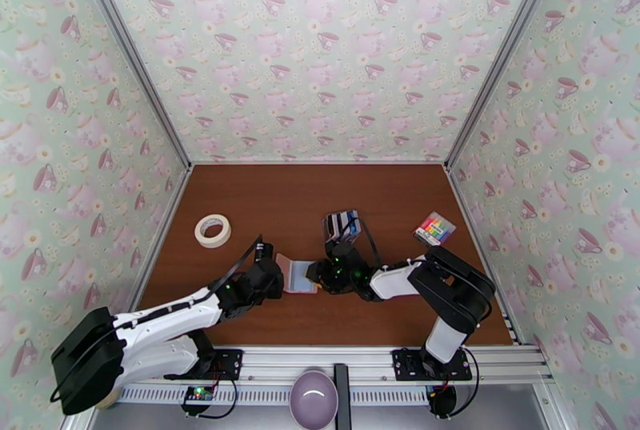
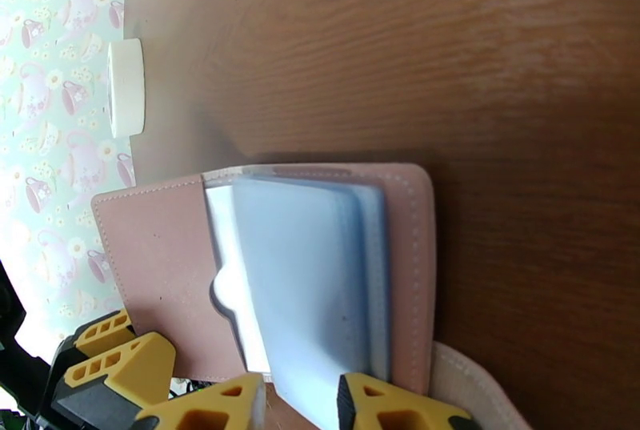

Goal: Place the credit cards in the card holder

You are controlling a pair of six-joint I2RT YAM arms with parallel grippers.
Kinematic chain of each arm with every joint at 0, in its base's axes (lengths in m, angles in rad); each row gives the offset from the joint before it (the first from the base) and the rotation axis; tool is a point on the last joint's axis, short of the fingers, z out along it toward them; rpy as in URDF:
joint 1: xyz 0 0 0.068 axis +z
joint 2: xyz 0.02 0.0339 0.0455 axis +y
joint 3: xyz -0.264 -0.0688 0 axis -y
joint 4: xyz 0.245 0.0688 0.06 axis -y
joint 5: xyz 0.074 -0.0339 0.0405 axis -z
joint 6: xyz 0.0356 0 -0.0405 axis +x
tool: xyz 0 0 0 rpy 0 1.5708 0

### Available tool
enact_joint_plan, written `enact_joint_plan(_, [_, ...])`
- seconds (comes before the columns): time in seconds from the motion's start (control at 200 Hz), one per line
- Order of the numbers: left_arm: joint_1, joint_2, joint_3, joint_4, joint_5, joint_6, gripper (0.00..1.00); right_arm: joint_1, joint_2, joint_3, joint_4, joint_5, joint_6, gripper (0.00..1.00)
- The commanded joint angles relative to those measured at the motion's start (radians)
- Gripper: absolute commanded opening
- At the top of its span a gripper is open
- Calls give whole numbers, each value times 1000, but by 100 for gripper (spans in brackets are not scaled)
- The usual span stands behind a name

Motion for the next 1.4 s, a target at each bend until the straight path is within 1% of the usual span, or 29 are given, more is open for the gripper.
enact_joint_plan(0.0, [16,0,-11,-9,-37,29,37,-6,31,5,3,-4,-16,32])
enact_joint_plan(0.14, [33,41,2,-14,-58,68,39,-10,35,5,8,-10,-17,31])
enact_joint_plan(0.561, [47,125,79,-25,-120,169,39,-17,27,5,-2,-18,-27,31])
enact_joint_plan(0.696, [55,168,108,-35,-117,192,34,-18,26,4,0,-20,-25,31])
enact_joint_plan(0.776, [58,198,121,-37,-114,198,30,-18,26,2,3,-21,-24,31])
enact_joint_plan(0.851, [61,222,129,-39,-112,201,30,-20,25,1,6,-20,-23,31])
enact_joint_plan(0.972, [63,260,141,-44,-117,195,30,-21,26,-2,11,-21,-21,31])
enact_joint_plan(1.152, [65,338,190,-97,-155,171,32,-20,31,-2,19,-23,-17,31])
enact_joint_plan(1.317, [65,385,211,-99,-152,174,32,-20,34,-4,22,-25,-17,31])
enact_joint_plan(1.392, [64,386,203,-82,-139,183,29,-21,36,-5,24,-25,-16,31])
